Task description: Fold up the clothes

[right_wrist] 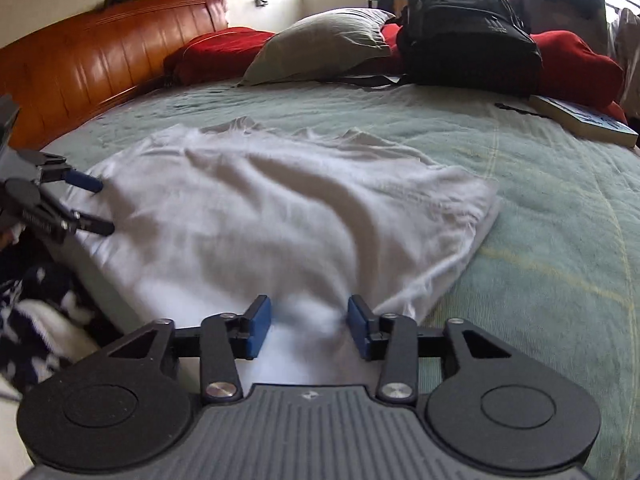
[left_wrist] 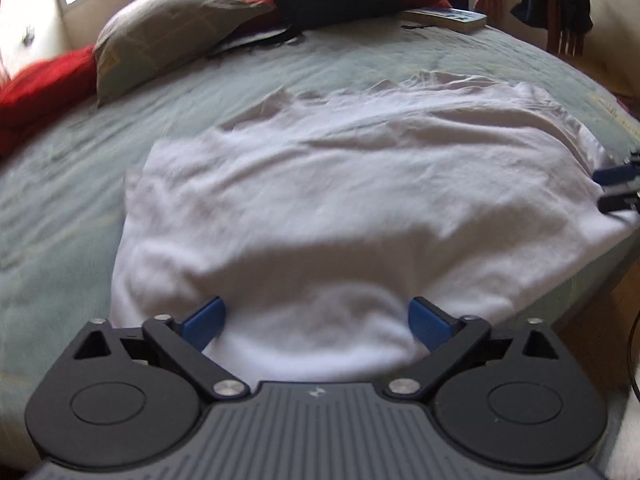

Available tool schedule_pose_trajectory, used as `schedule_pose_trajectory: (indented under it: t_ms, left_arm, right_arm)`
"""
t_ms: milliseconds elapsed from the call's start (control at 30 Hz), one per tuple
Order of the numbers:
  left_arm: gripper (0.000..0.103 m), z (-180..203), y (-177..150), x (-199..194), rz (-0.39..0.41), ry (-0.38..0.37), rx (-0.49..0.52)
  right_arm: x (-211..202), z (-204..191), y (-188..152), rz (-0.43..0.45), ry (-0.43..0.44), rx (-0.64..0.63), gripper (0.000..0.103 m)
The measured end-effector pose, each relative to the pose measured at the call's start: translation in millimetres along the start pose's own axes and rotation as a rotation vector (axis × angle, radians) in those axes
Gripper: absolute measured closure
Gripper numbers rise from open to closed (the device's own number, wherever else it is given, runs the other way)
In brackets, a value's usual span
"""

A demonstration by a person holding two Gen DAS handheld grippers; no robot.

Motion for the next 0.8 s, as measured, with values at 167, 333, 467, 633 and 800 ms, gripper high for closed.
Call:
schedule_pose_trajectory:
  t_ms: [167, 333, 467, 633, 800]
  left_arm:
    - [0.004, -13, -3, -17, 0.002, 0.020, -0.008]
    - [0.004, -11, 19, -18, 0.056, 0.012, -0.003]
    - [0.004, -15, 4, -3, -0.004, 0.036, -0.017]
    - [0.003, -31, -16, -13, -0.004, 0.025, -0.068]
    - [0.003, -11, 12, -31, 0.068, 0.030, 0.015]
  right_arm:
    - [-15, -25, 9, 0.003, -0.011, -0.092, 0.046]
    - [8, -62, 36, 0.077, 0.046, -0.166, 0.045]
    - [27, -66, 24, 0.015, 0.057, -0.169, 0.044]
    - [-3, -34, -1, -0.008, 0.078, -0.064, 0.039]
    - [-21, 6, 25, 0.113, 0.064, 0.097, 0.035]
Point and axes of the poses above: each gripper's, at about its wrist camera, not at the fingertips, and x roughly the way its jaws point, z to its right, y to its top, the point moved 4 cm from there along x, roughly the way its jaws point, and after that the axes turned 7 degrees about x, right-handed, at the moved point
